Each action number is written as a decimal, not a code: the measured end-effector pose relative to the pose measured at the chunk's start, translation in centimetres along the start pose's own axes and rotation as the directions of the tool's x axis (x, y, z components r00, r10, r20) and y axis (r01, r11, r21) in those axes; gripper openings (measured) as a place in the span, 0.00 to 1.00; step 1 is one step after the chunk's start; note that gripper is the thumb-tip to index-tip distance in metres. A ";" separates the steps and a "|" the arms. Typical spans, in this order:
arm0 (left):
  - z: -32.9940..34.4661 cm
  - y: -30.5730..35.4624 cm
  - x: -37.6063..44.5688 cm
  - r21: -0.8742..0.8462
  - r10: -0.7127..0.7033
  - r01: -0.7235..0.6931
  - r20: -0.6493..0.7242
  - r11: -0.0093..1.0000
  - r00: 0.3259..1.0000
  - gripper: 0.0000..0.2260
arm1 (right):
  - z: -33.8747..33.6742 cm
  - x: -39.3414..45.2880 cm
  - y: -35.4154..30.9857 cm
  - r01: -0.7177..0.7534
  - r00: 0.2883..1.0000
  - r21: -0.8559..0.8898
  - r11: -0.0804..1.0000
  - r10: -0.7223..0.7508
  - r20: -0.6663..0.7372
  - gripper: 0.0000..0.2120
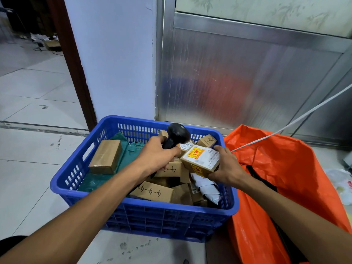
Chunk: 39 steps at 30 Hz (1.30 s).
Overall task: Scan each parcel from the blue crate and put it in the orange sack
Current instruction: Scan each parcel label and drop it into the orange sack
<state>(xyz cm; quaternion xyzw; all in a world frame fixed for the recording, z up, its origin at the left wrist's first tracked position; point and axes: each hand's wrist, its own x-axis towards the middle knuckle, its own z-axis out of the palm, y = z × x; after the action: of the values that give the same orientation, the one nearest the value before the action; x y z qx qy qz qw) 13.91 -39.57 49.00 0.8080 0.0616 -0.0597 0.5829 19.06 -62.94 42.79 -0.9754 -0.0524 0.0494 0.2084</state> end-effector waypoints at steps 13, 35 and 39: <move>0.8 0.3 -1.0 -0.001 0.006 -0.006 0.089 1.000 0.996 0.04 | -1.1 -0.1 0.0 0.105 0.983 -0.041 0.994 -0.110 -0.148 0.51; 1.0 0.9 -1.9 -0.123 -0.081 0.107 0.202 0.987 0.976 0.07 | -1.9 -0.6 -0.8 0.317 0.836 -0.060 0.947 -0.308 -0.454 0.44; 1.1 0.9 -1.9 -0.120 -0.077 0.105 0.214 0.987 0.974 0.06 | -1.8 -0.4 -0.6 0.317 0.832 -0.057 0.947 -0.306 -0.462 0.44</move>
<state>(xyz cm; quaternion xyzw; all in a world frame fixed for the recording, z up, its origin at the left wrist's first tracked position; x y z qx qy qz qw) 12.18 -40.96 49.78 0.7539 0.0409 -0.1665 0.6342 18.84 -63.20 44.74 -0.9346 -0.1584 -0.2198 0.2306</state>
